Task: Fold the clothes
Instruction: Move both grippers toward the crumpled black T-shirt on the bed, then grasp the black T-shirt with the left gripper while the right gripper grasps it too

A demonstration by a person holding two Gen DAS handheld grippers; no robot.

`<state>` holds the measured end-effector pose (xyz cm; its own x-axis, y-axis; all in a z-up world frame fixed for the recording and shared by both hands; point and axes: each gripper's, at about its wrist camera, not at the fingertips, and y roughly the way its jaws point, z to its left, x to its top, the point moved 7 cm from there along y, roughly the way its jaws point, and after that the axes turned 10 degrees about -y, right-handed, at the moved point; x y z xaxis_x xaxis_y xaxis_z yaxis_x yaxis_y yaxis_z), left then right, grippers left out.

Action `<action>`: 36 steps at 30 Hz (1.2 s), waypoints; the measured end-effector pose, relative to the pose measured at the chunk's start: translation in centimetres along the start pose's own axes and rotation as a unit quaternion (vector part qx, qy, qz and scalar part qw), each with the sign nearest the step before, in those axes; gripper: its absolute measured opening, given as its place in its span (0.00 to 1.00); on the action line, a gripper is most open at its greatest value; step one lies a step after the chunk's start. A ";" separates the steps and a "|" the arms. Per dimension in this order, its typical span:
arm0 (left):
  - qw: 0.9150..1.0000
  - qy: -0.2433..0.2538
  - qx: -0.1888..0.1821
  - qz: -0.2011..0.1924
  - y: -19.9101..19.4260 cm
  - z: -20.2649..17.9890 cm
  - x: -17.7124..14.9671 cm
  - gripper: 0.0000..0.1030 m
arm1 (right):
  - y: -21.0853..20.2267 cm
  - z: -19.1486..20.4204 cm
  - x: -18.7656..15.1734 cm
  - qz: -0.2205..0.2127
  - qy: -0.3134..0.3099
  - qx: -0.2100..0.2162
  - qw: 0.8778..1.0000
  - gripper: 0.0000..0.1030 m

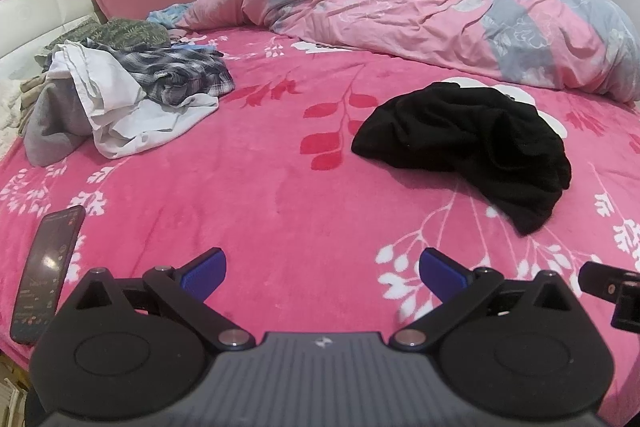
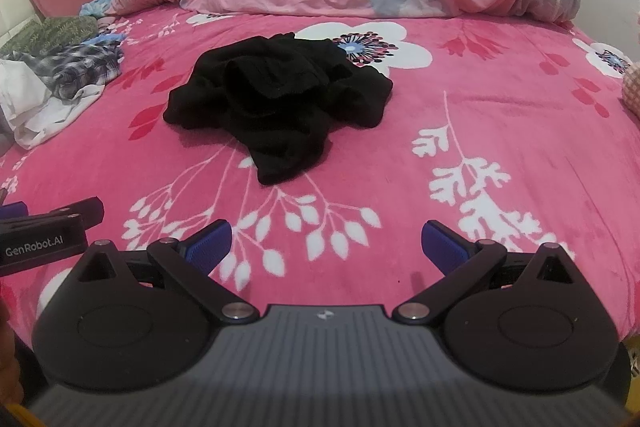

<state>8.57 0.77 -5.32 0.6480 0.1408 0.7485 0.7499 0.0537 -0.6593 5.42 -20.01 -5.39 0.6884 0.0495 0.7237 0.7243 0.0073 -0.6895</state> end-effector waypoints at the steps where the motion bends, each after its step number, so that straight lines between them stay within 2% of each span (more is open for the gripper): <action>1: 1.000 0.000 0.000 0.001 0.1 0.0 0.0 1.00 | 0.1 0.0 0.1 0.000 0.000 0.000 1.000 0.99; 10: 1.000 -0.022 -0.004 0.017 2.1 0.2 0.5 1.00 | 1.2 -0.3 0.5 -0.002 0.001 0.002 1.000 0.99; 13: 0.999 -0.030 -0.014 0.008 2.9 0.0 1.0 1.00 | 1.8 -0.6 0.6 -0.006 0.001 0.004 1.000 0.99; 18: 0.997 -0.036 -0.066 -0.014 4.6 -1.1 2.7 1.00 | 2.7 -1.5 1.6 -0.037 -0.015 0.011 0.999 0.99; 23: 0.990 -0.055 -0.123 -0.027 6.0 -2.8 4.7 1.00 | 3.0 -2.9 4.0 -0.117 -0.053 0.004 0.992 0.99; 27: 0.984 -0.023 -0.170 -0.053 5.9 -5.4 5.3 1.00 | 3.8 -4.1 5.9 -0.167 -0.069 0.006 0.983 0.99; 30: 0.980 0.018 -0.182 -0.073 5.8 -7.6 5.2 1.00 | 5.2 -4.6 6.8 -0.177 -0.062 0.043 0.981 0.99; 32: 0.979 0.039 -0.182 -0.084 6.1 -8.8 5.0 0.95 | 6.1 -4.7 7.2 -0.180 -0.063 0.063 0.980 0.98; 34: 0.977 0.057 -0.184 -0.090 6.5 -9.9 4.9 0.95 | 7.0 -4.8 7.6 -0.183 -0.060 0.075 0.978 0.93; 36: 0.976 0.060 -0.193 -0.079 7.2 -10.4 4.9 0.85 | 8.2 -5.1 7.9 -0.176 -0.052 0.097 0.978 0.86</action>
<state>18.54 -8.45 -5.72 0.5130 0.0432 0.8573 0.8217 -0.3135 -0.4759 16.98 -24.65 -5.14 0.3834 0.1120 0.9168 0.8873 0.2308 -0.3993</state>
